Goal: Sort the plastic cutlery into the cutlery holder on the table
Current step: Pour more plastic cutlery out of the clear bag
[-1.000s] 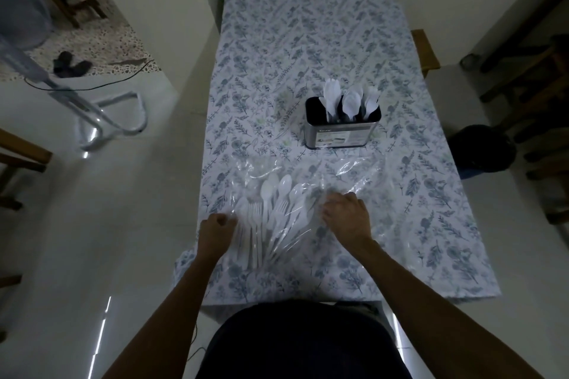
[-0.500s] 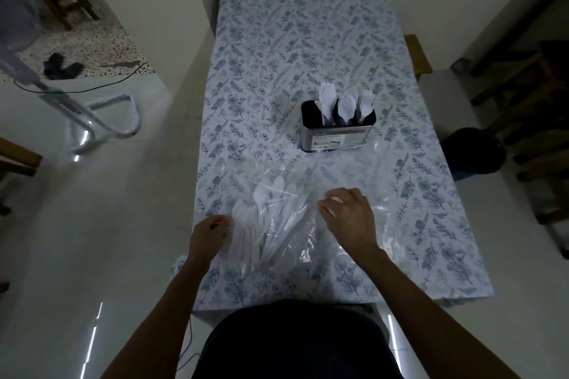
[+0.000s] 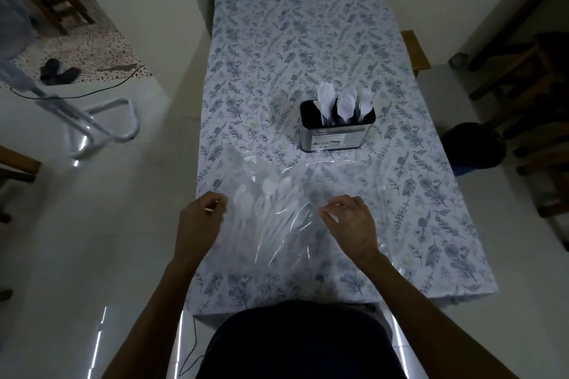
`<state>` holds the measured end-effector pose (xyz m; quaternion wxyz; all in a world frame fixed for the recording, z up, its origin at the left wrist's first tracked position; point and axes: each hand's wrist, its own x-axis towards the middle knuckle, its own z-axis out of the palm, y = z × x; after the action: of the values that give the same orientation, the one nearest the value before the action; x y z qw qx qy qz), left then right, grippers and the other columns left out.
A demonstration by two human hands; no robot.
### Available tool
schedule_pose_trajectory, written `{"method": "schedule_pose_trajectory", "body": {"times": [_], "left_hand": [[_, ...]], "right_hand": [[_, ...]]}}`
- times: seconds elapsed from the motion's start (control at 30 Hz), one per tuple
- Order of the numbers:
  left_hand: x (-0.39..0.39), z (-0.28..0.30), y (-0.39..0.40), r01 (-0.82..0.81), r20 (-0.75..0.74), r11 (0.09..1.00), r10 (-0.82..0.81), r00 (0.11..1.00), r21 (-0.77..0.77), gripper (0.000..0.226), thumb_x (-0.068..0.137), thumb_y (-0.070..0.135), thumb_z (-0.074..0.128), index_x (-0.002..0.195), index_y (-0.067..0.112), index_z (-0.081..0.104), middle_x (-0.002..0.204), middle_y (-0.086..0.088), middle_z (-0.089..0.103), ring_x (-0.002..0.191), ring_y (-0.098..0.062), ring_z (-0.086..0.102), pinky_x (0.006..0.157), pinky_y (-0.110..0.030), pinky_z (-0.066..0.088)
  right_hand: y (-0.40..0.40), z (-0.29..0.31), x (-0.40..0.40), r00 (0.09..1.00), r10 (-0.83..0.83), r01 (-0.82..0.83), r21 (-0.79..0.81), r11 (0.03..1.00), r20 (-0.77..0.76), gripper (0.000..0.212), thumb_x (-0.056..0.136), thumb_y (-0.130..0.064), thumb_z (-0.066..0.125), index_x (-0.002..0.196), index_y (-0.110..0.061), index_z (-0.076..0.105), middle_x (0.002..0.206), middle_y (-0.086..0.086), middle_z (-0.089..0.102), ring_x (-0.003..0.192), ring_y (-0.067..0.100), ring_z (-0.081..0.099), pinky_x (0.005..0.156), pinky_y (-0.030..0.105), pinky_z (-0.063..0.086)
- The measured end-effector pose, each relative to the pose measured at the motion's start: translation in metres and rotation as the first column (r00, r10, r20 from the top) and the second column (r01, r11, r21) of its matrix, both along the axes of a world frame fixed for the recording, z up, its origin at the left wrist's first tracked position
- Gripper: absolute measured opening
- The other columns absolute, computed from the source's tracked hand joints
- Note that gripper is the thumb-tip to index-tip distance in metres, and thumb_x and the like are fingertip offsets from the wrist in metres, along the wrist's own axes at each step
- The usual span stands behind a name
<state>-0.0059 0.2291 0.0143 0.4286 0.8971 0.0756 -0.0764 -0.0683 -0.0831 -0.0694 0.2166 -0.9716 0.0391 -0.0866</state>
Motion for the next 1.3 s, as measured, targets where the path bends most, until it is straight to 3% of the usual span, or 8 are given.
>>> {"method": "schedule_pose_trajectory", "body": {"times": [0.2,0.37,0.5,0.63,0.77,0.93,1.03,1.3], "left_hand": [[0.008,0.035,-0.018,0.023,0.074,0.999,-0.026,0.997,0.037,0.019,0.099,0.016,0.062,0.083,0.022,0.071,0.073,0.001,0.069,0.065,-0.025,0.07,0.056,-0.046,0.061],[0.013,0.041,-0.023,0.048,0.111,0.997,-0.054,0.992,0.055,0.014,0.1,0.02,0.062,0.09,0.022,0.072,0.078,0.003,0.071,0.07,-0.018,0.071,0.06,-0.042,0.061],[0.02,0.034,-0.024,0.07,-0.014,0.996,-0.07,0.997,0.047,0.015,0.1,0.033,0.063,0.104,0.023,0.072,0.089,-0.002,0.073,0.067,-0.017,0.069,0.057,-0.033,0.059],[0.021,0.036,-0.027,0.107,0.042,0.991,-0.111,0.993,0.084,0.012,0.099,0.034,0.065,0.092,0.028,0.072,0.078,0.008,0.07,0.061,-0.007,0.064,0.063,-0.028,0.052],[0.021,0.049,-0.036,0.06,0.04,0.994,-0.056,0.998,-0.087,0.014,0.099,0.032,0.066,0.089,0.03,0.074,0.064,0.012,0.065,0.052,-0.006,0.061,0.058,-0.026,0.05],[0.018,0.061,-0.037,0.087,0.106,0.996,-0.086,0.991,-0.004,0.012,0.098,0.032,0.066,0.089,0.032,0.074,0.074,0.012,0.07,0.063,-0.002,0.066,0.062,-0.018,0.05],[0.018,0.067,-0.038,0.076,0.121,0.997,-0.079,0.989,0.028,0.011,0.097,0.029,0.067,0.091,0.029,0.076,0.081,0.019,0.072,0.072,0.0,0.067,0.069,-0.023,0.053],[0.03,0.058,-0.038,0.043,0.098,0.994,-0.054,0.994,0.105,0.013,0.093,0.028,0.068,0.083,0.025,0.075,0.079,0.013,0.072,0.075,-0.003,0.067,0.067,-0.021,0.049]], "right_hand": [[-0.001,0.001,0.003,1.0,-0.017,0.017,0.061,0.998,-0.002,0.004,0.083,-0.025,0.079,0.088,-0.024,0.079,0.101,-0.003,0.069,0.085,0.023,0.062,0.08,0.035,0.051],[-0.001,0.009,0.002,0.997,-0.06,0.057,0.084,0.995,0.038,0.009,0.078,-0.019,0.084,0.085,-0.022,0.08,0.098,-0.001,0.071,0.082,0.022,0.061,0.08,0.031,0.049],[-0.003,0.004,0.0,0.999,-0.047,0.048,0.071,0.996,-0.017,0.006,0.08,-0.021,0.081,0.085,-0.022,0.079,0.099,-0.002,0.07,0.083,0.022,0.061,0.079,0.031,0.05],[-0.006,-0.003,-0.002,0.999,-0.005,0.009,0.075,0.997,-0.05,0.005,0.085,-0.025,0.075,0.089,-0.022,0.076,0.1,-0.002,0.07,0.087,0.022,0.064,0.084,0.033,0.048],[-0.009,-0.002,-0.004,0.999,-0.01,0.013,0.081,0.997,-0.037,0.007,0.087,-0.026,0.073,0.09,-0.021,0.076,0.101,-0.001,0.07,0.088,0.021,0.065,0.085,0.033,0.048],[-0.014,0.004,-0.006,1.0,-0.013,0.011,0.103,0.995,0.022,0.01,0.089,-0.028,0.072,0.092,-0.019,0.076,0.099,-0.001,0.071,0.088,0.018,0.064,0.086,0.034,0.049],[-0.015,0.007,-0.007,0.999,-0.025,0.02,0.115,0.993,0.046,0.009,0.089,-0.027,0.074,0.091,-0.018,0.077,0.099,-0.001,0.071,0.088,0.018,0.065,0.087,0.034,0.049],[-0.014,0.016,-0.008,0.998,-0.012,0.007,0.081,0.997,0.066,0.009,0.084,-0.022,0.079,0.092,-0.019,0.078,0.099,0.001,0.071,0.089,0.016,0.064,0.086,0.033,0.051]]}}
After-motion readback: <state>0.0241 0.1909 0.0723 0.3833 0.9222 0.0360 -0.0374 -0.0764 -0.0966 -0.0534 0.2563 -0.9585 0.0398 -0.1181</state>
